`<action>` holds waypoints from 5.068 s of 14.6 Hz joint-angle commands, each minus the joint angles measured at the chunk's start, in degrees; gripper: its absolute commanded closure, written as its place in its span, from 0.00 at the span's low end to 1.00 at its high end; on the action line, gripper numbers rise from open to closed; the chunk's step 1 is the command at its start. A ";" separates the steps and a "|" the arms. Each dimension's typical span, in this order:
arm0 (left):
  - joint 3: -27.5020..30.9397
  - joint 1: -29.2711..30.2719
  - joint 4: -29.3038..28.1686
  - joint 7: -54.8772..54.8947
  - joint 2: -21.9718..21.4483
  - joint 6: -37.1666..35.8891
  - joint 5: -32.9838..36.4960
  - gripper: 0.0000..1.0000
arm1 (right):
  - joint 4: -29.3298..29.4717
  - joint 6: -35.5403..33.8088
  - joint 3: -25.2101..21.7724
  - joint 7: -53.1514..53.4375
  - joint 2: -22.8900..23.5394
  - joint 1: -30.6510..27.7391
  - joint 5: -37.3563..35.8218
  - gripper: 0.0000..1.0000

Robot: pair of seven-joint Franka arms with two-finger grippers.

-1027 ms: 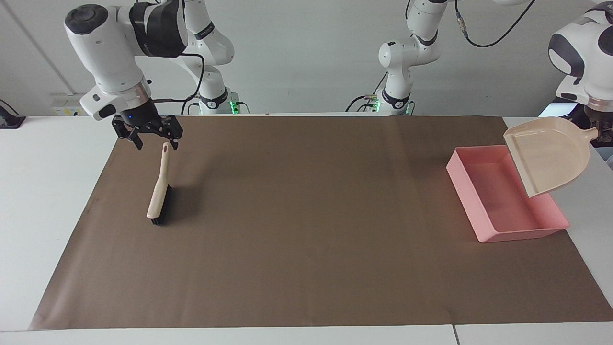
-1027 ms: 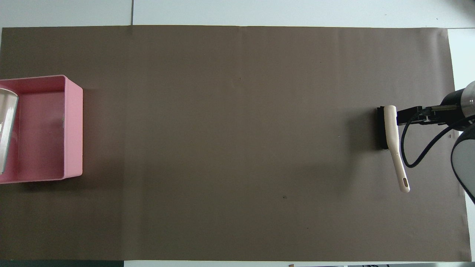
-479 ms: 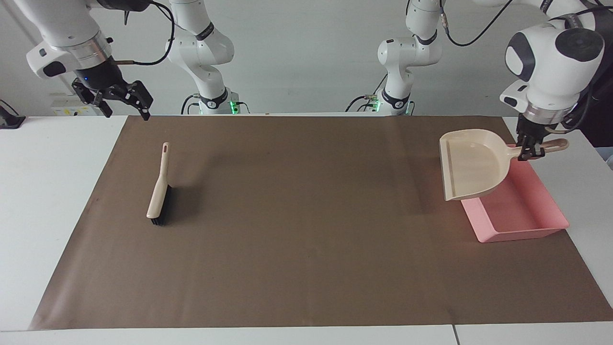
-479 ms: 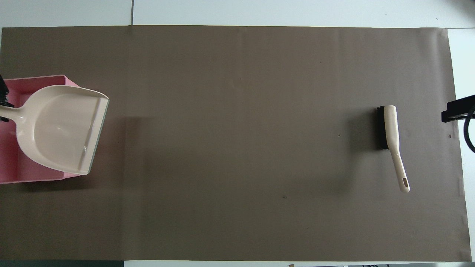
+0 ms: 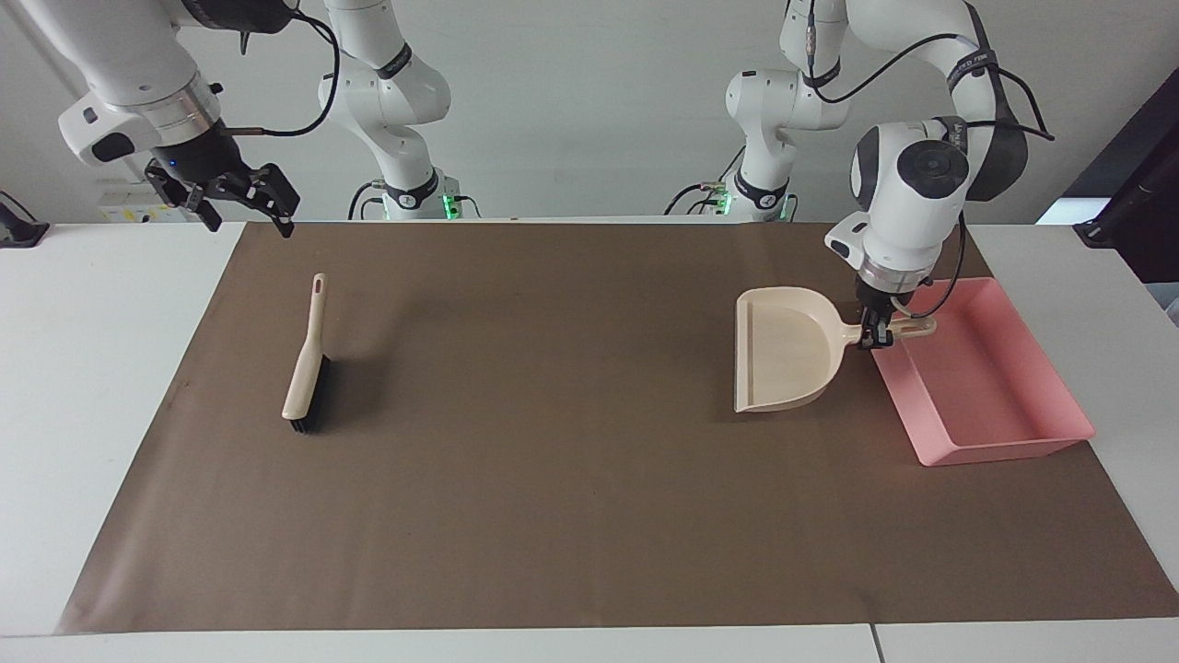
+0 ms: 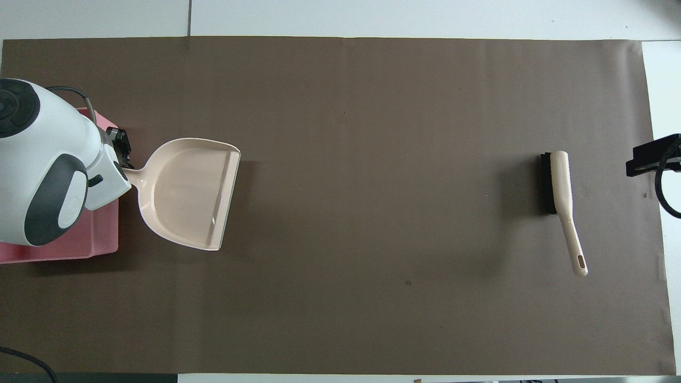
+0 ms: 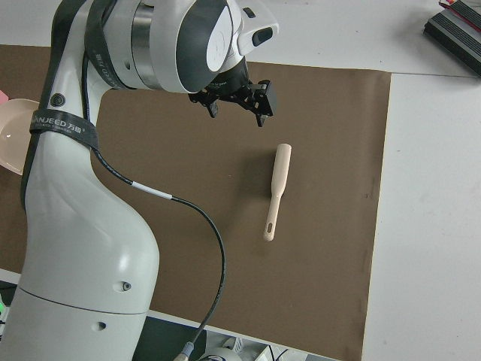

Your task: Clean e-waste and dump in bin

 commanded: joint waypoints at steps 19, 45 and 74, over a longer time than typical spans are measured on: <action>1.17 -1.71 -9.58 -11.82 4.27 14.34 -1.00 0.91 | -1.13 2.83 0.65 -1.73 -0.92 0.89 -2.58 0.00; 2.31 12.78 14.65 -84.34 -3.73 -16.84 -11.80 0.02 | -1.13 3.27 0.65 -1.64 -0.92 0.98 -2.41 0.00; -4.01 13.23 26.99 -88.29 -4.51 -31.10 -12.34 0.02 | -1.31 2.65 0.73 -0.15 -0.92 0.89 -1.00 0.00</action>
